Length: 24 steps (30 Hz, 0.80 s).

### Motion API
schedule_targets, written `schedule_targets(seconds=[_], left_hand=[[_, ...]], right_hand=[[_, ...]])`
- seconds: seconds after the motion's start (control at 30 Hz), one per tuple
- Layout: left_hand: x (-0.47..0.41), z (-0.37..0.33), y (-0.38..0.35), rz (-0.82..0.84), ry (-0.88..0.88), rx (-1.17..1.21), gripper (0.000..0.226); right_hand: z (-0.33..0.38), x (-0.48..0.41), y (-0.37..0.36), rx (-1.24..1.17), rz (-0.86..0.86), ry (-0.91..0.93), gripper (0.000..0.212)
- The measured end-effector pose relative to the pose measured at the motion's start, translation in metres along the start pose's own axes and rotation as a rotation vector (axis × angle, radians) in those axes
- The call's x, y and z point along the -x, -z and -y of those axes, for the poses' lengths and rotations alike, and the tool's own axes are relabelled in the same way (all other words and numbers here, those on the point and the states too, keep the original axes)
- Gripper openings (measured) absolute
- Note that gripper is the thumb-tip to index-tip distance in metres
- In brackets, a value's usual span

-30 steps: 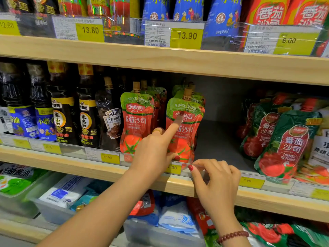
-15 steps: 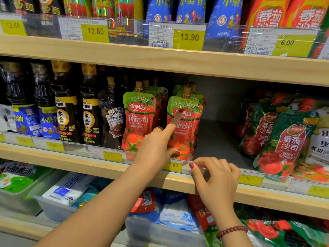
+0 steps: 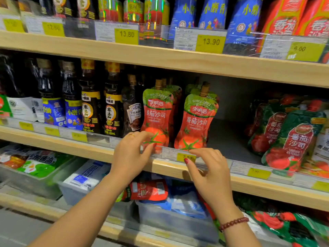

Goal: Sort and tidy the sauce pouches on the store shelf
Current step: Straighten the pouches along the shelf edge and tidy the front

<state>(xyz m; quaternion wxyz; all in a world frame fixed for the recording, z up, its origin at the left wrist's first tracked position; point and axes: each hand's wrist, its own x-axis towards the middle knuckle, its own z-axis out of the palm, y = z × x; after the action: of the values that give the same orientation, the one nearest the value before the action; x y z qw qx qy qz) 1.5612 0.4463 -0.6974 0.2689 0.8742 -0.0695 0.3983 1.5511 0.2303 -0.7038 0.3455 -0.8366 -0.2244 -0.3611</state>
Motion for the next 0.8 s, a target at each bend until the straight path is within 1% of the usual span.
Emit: schedule_targets(seconds=[0.07, 0.17, 0.3, 0.37, 0.47, 0.6, 0.7, 0.8], left_hand=[[0.008, 0.017, 0.006, -0.015, 0.077, 0.0, 0.02], [0.013, 0.031, 0.012, -0.026, 0.117, 0.005, 0.019], [0.008, 0.033, 0.015, -0.002, 0.084, -0.069, 0.018], [0.007, 0.037, 0.014, 0.01, 0.065, -0.095, 0.019], [0.006, 0.044, 0.012, 0.021, 0.055, -0.108, 0.022], [0.002, 0.055, 0.011, 0.032, 0.063, -0.023, 0.023], [0.001, 0.06, 0.009, 0.035, 0.054, 0.036, 0.023], [0.001, 0.062, 0.006, 0.03, 0.063, 0.064, 0.023]], right_hand=[[0.011, 0.003, -0.012, -0.03, 0.044, 0.041, 0.015], [0.026, 0.009, -0.033, -0.091, 0.153, 0.046, 0.015], [0.037, 0.026, -0.065, -0.185, 0.342, 0.016, 0.018], [0.038, 0.036, -0.08, -0.171, 0.444, 0.03, 0.022], [0.036, 0.046, -0.1, -0.122, 0.531, 0.026, 0.027], [0.03, 0.052, -0.127, -0.078, 0.594, -0.08, 0.048], [0.024, 0.061, -0.146, 0.021, 0.671, -0.083, 0.067], [0.021, 0.072, -0.162, 0.123, 0.668, -0.073, 0.071]])
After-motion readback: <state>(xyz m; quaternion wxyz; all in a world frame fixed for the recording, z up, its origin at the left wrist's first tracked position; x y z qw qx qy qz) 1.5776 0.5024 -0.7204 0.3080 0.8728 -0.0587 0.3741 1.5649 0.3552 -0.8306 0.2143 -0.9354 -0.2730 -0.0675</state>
